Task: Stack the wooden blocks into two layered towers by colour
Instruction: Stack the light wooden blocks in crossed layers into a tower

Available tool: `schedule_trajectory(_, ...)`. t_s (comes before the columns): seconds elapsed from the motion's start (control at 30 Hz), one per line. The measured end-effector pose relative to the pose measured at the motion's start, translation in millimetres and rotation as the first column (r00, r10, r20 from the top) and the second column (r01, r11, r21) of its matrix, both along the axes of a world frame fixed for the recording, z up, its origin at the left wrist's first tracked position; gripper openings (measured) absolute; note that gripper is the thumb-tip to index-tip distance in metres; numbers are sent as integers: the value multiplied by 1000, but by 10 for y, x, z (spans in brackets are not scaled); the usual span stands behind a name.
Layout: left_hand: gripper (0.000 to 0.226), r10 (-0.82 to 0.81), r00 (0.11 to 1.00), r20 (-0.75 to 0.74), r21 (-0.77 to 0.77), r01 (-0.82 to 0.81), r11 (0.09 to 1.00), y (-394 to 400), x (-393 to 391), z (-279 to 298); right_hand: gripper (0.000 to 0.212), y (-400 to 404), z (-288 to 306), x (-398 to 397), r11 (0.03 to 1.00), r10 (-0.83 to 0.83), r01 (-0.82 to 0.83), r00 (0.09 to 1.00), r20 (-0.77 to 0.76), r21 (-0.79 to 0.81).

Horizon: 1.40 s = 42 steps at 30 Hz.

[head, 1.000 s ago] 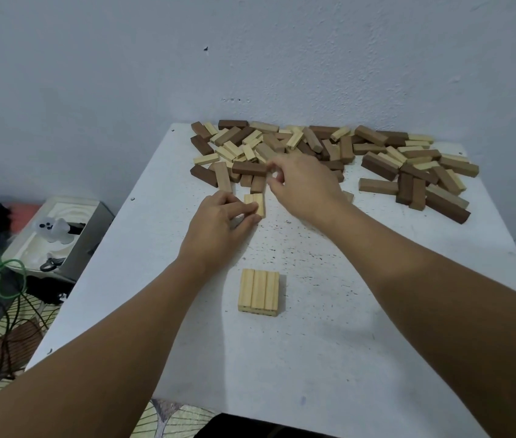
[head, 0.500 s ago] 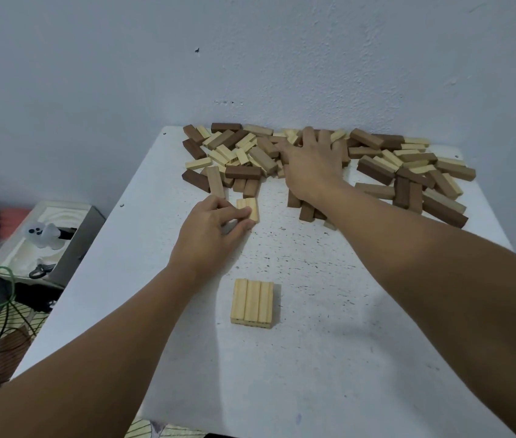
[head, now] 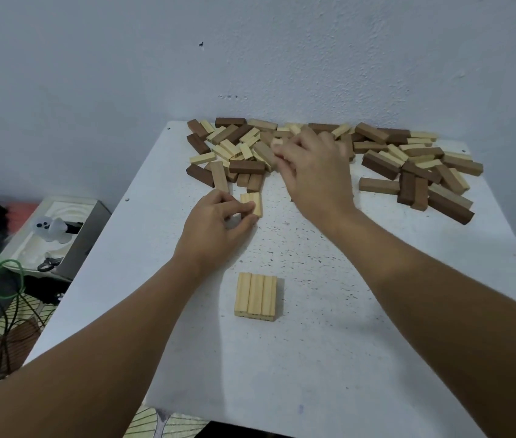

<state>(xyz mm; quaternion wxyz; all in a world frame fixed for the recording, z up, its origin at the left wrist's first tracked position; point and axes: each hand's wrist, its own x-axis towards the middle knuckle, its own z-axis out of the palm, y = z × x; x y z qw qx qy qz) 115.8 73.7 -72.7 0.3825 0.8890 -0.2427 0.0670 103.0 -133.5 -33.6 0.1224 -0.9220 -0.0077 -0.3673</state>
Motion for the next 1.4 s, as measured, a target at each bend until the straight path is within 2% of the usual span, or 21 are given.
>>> schedule_trajectory(0.17,26,9,1000,1,3,-9,1000,-2,-20,20,15,245,-190,-465,1000,20,-20,997,-69,-11)
schedule_trajectory(0.33,25,0,1000,19,6,-1,1000,8,-21,4,14,304,-358,-575,1000,27,-28,984,-176,-3)
schedule_trajectory(0.5,25,-17,999,34,11,17,1000,13,-15,-14,20,254,-389,-477,974,147,-73,925,-351,216)
schedule_trajectory(0.6,24,-19,999,37,19,18,1000,22,-7,-25,21,252,-408,-471,945,201,-94,923,-329,313)
schedule_trajectory(0.77,26,-14,999,42,34,13,999,17,-25,-19,16,278,-474,-513,984,90,-45,960,-264,172)
schedule_trajectory(0.93,57,24,1000,0,8,-24,1000,-11,-127,54,17,289,-442,-546,989,51,-10,958,-281,146)
schedule_trajectory(1.13,71,48,998,-44,29,-47,998,-12,-108,79,19,292,-438,-562,976,87,-31,963,-255,216)
schedule_trajectory(1.4,63,56,998,-16,41,-55,998,-39,-88,53,27,273,-414,-573,938,170,-83,957,-237,338)
